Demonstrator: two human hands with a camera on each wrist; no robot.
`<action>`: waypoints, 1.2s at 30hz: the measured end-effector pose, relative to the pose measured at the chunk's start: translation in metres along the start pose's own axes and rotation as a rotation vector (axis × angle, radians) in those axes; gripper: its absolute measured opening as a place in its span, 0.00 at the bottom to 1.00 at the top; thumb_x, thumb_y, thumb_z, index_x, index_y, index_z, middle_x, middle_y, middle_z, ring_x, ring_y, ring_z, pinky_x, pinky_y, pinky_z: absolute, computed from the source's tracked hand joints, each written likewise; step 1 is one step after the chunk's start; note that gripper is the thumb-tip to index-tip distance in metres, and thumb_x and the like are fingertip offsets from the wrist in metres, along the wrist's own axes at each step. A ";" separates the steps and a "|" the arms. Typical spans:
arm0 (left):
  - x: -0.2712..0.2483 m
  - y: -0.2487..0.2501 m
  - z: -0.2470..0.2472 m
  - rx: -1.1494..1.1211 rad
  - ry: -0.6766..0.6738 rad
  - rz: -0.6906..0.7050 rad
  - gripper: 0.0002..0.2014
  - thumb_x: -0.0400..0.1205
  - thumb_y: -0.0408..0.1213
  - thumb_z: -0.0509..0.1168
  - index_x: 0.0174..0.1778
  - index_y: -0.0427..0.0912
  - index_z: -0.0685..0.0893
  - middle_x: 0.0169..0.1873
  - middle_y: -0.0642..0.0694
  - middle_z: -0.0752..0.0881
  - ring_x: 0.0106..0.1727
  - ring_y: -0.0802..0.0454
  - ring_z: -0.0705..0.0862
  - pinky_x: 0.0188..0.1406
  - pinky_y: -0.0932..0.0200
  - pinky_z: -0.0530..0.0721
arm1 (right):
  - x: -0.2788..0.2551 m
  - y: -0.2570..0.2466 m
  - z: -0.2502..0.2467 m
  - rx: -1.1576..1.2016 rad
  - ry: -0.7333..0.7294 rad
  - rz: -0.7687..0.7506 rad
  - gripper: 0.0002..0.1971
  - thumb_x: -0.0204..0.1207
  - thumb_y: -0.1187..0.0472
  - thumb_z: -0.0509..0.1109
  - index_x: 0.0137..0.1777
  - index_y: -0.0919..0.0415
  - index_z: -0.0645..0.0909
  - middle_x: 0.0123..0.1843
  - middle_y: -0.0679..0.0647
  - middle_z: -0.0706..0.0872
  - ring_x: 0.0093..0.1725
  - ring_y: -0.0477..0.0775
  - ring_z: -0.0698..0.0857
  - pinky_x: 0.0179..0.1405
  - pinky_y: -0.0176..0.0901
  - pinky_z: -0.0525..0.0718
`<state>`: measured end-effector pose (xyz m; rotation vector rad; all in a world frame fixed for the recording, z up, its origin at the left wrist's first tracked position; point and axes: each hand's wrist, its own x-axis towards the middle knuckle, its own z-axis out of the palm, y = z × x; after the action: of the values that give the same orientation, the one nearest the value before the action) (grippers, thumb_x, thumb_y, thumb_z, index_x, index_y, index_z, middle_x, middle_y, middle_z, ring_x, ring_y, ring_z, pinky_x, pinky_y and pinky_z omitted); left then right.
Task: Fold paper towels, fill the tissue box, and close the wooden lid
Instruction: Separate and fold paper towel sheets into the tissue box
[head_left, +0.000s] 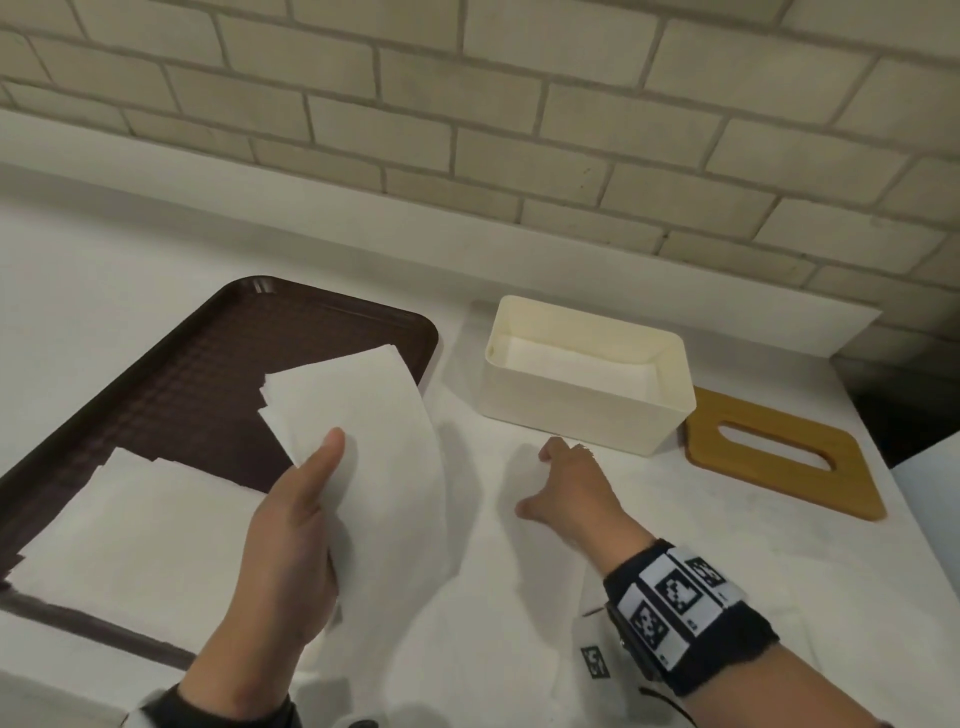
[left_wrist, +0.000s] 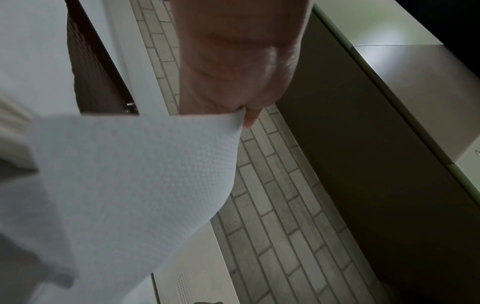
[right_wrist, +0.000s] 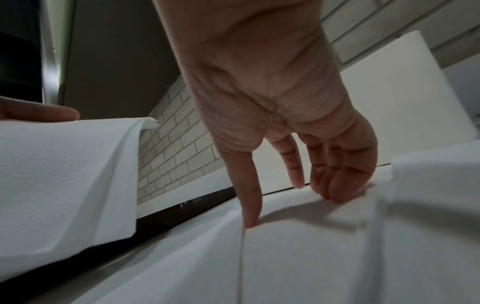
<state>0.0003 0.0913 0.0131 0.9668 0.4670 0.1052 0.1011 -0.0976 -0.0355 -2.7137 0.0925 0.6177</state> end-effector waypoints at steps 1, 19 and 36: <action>0.000 0.000 0.001 0.004 0.001 -0.005 0.19 0.83 0.42 0.59 0.35 0.44 0.93 0.37 0.48 0.93 0.36 0.53 0.92 0.40 0.52 0.81 | -0.001 0.000 0.001 -0.001 -0.021 -0.034 0.32 0.68 0.57 0.78 0.69 0.59 0.69 0.66 0.58 0.73 0.60 0.55 0.78 0.50 0.41 0.77; -0.001 -0.003 0.000 0.052 -0.034 -0.025 0.21 0.84 0.43 0.58 0.34 0.44 0.93 0.38 0.45 0.93 0.35 0.50 0.92 0.34 0.53 0.84 | -0.004 0.010 0.005 -0.193 0.066 -0.296 0.08 0.70 0.56 0.73 0.39 0.51 0.74 0.44 0.45 0.75 0.55 0.53 0.74 0.50 0.43 0.65; 0.017 -0.004 0.027 0.120 -0.139 0.008 0.11 0.84 0.41 0.60 0.56 0.45 0.85 0.46 0.49 0.93 0.44 0.52 0.92 0.44 0.52 0.82 | -0.095 0.000 -0.153 0.243 0.082 -0.683 0.03 0.64 0.56 0.80 0.37 0.47 0.90 0.39 0.39 0.91 0.41 0.39 0.87 0.44 0.33 0.81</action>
<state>0.0263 0.0728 0.0173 1.0857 0.3443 0.0166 0.0771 -0.1536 0.1338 -2.3156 -0.6640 0.2643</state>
